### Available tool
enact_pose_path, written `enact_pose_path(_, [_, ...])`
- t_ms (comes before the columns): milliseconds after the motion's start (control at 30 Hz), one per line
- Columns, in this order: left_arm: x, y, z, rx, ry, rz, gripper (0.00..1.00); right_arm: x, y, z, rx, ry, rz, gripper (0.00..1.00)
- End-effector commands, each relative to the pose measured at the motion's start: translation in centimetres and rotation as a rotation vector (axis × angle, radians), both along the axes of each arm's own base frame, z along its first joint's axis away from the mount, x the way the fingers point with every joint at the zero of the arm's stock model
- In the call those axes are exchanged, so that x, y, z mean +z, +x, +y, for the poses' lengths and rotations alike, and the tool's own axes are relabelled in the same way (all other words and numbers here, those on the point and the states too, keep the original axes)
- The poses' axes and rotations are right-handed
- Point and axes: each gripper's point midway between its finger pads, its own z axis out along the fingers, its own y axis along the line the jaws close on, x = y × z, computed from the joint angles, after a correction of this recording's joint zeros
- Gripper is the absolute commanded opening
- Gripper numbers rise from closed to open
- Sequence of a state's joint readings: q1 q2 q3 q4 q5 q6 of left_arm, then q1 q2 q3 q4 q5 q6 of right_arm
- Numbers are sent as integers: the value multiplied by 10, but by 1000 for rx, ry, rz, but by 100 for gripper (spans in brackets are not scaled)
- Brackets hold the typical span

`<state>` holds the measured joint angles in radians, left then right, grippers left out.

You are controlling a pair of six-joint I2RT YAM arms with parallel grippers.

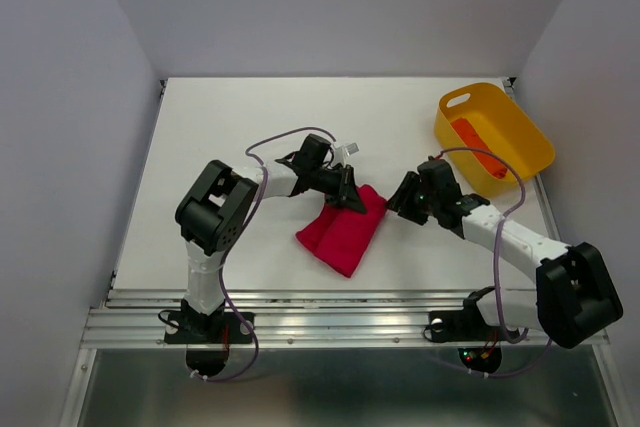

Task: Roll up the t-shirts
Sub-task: Roll the T-shirt to the center of the board.

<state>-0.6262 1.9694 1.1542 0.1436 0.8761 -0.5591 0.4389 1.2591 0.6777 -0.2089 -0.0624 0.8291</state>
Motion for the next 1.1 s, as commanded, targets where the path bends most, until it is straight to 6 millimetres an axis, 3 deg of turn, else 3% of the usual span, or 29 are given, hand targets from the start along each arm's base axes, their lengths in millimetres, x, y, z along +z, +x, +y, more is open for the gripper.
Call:
enact_pose_path(0, [12, 2, -4, -10, -57, -11, 0, -27, -15, -17, -53, -47, 79, 50])
enact_pose_path(167, [12, 3, -5, -4, -61, -5, 0, -35, -20, -16, -20, -55, 96, 30])
enact_pose_path(233, [13, 3, -6, -6, -69, -6, 0, -34, -16, -9, 3, -29, 86, 27])
enact_pose_path(367, [16, 2, -8, -16, -93, 7, 0, -52, -11, 7, 30, 20, 132, 23])
enact_pose_path(567, [18, -1, -9, -21, -113, 24, 0, -47, 9, 24, 46, 102, 58, 21])
enact_pose_path(800, [25, -4, -16, -45, -150, 31, 0, -44, 19, 38, 85, 171, -1, 18])
enact_pose_path(1067, [12, -10, -22, -59, -146, 66, 0, -47, 27, 44, 119, 167, -14, 18])
